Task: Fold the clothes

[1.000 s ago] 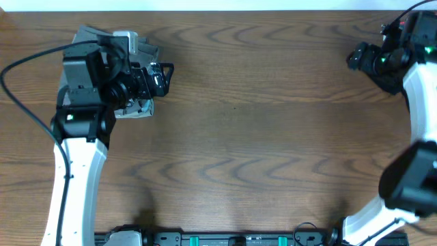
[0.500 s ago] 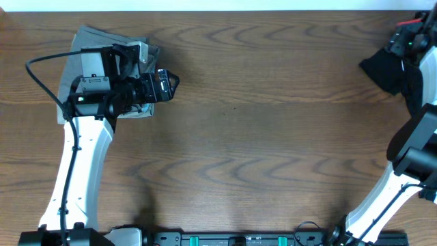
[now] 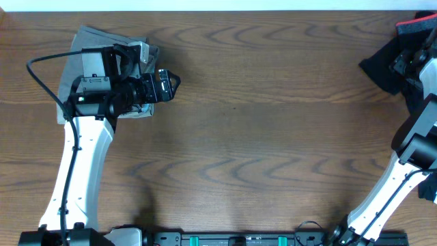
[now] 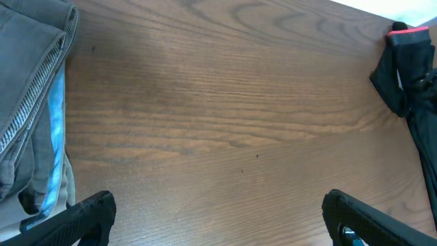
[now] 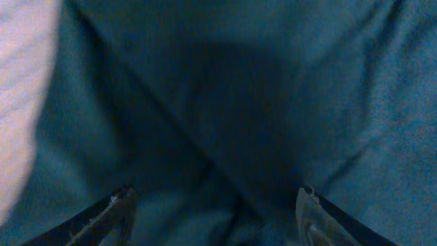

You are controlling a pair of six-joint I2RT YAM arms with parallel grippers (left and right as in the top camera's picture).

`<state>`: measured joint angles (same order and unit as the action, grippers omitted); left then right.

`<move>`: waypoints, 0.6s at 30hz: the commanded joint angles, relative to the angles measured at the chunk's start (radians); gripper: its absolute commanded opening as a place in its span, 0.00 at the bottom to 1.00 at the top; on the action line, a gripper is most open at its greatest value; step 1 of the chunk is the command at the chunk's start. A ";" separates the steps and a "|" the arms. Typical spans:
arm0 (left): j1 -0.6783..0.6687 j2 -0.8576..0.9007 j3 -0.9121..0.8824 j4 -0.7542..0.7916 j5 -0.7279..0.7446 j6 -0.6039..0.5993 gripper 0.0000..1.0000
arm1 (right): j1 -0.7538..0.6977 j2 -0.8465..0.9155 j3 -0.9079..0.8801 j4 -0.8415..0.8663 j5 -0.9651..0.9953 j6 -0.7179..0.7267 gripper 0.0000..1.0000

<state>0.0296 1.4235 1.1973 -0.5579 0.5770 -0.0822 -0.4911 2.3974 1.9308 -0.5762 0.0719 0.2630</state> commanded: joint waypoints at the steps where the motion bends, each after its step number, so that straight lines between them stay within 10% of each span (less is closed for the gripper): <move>1: -0.003 0.001 0.023 -0.002 0.014 -0.006 0.98 | -0.026 0.032 0.019 0.006 0.057 0.001 0.73; 18: -0.003 0.001 0.022 -0.002 0.014 -0.006 0.98 | -0.048 0.038 0.019 -0.019 0.261 -0.048 0.58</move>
<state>0.0296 1.4235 1.1973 -0.5583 0.5770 -0.0822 -0.5198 2.4207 1.9308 -0.5869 0.2310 0.2249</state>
